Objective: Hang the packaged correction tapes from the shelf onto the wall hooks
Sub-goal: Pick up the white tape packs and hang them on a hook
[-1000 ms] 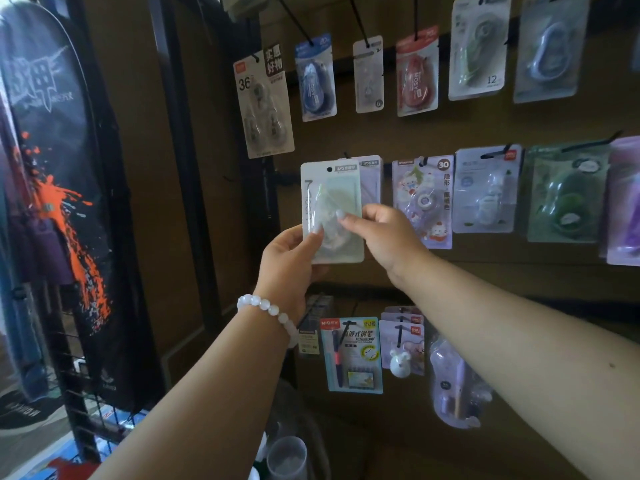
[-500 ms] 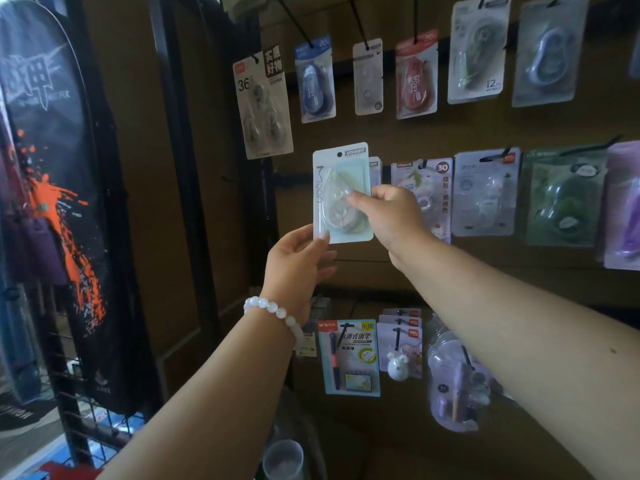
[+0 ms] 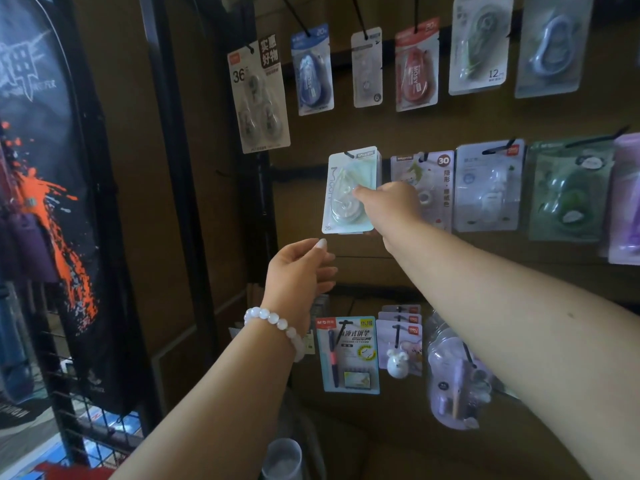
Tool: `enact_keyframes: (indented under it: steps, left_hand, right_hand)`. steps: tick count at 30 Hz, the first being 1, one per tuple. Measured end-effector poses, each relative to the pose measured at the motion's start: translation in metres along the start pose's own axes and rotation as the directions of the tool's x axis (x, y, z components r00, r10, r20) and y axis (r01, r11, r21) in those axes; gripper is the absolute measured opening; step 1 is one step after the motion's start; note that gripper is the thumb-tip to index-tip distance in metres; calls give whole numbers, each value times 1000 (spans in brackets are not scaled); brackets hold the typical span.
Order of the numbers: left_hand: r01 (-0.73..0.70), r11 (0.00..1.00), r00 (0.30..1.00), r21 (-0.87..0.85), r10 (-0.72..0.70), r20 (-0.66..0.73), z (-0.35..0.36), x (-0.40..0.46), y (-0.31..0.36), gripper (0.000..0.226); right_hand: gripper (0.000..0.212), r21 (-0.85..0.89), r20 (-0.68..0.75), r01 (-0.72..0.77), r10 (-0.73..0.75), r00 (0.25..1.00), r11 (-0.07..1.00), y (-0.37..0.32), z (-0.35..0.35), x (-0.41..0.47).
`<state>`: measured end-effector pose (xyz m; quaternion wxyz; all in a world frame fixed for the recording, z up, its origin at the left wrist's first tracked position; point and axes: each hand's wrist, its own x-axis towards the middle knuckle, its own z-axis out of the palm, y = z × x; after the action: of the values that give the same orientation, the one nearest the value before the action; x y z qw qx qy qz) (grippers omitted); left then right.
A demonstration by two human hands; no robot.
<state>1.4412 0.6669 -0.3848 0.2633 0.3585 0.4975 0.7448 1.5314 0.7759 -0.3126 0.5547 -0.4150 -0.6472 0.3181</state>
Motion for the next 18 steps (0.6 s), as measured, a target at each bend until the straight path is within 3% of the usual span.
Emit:
enact_keyframes:
  steps: [9,14,18]
  left_hand:
    - [83,996,996,-16,-83,-14,-6,4,-25,19]
    - [106,994,994,12,-106,-7,-7,4,-39,11]
    - [121,992,993,41,-120,-13,-5,0,-47,11]
  right_hand:
    - [47,2,-4,-179,179,984,984,22,17,28]
    - [48,34,135,-289,283,950,957,36,22,30]
    - [42,9,148,-314,309,940,950,46,18,12]
